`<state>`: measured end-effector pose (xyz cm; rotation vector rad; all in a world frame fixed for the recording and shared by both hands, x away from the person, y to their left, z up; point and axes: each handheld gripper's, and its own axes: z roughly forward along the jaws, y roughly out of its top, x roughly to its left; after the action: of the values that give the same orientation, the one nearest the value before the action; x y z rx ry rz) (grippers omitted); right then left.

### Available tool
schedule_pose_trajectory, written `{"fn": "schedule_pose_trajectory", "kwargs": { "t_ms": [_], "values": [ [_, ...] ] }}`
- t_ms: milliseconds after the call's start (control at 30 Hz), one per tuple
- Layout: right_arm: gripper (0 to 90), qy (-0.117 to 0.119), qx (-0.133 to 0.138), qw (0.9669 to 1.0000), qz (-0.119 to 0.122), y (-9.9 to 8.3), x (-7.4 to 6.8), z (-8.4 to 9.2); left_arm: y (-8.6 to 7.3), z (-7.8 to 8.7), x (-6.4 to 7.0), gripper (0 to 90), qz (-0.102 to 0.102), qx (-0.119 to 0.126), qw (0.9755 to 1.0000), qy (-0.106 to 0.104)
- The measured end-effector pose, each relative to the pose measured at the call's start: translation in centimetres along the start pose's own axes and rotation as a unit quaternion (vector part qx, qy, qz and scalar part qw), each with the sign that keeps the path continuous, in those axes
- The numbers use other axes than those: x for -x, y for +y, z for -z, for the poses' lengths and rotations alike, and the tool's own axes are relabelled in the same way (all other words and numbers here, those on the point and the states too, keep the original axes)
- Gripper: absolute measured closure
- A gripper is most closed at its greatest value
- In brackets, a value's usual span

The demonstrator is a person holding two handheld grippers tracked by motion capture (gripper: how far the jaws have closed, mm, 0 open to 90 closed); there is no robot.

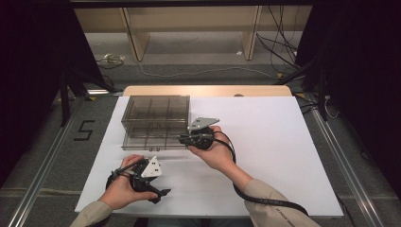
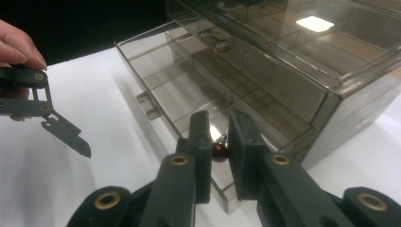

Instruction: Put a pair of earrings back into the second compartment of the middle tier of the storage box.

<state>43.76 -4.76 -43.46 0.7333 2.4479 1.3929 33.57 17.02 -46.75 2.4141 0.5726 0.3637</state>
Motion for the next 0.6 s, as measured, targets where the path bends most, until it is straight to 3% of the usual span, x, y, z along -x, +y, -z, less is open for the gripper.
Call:
{"fn": "schedule_pose_trajectory", "kwargs": {
  "t_ms": [600],
  "values": [
    [80.3, 0.007, -0.01, 0.9999, 0.006, 1.1, -0.5, -1.5, 0.0, 0.0, 0.0, 8.5, -0.002, 0.001, 1.0, -0.001]
  ]
}}
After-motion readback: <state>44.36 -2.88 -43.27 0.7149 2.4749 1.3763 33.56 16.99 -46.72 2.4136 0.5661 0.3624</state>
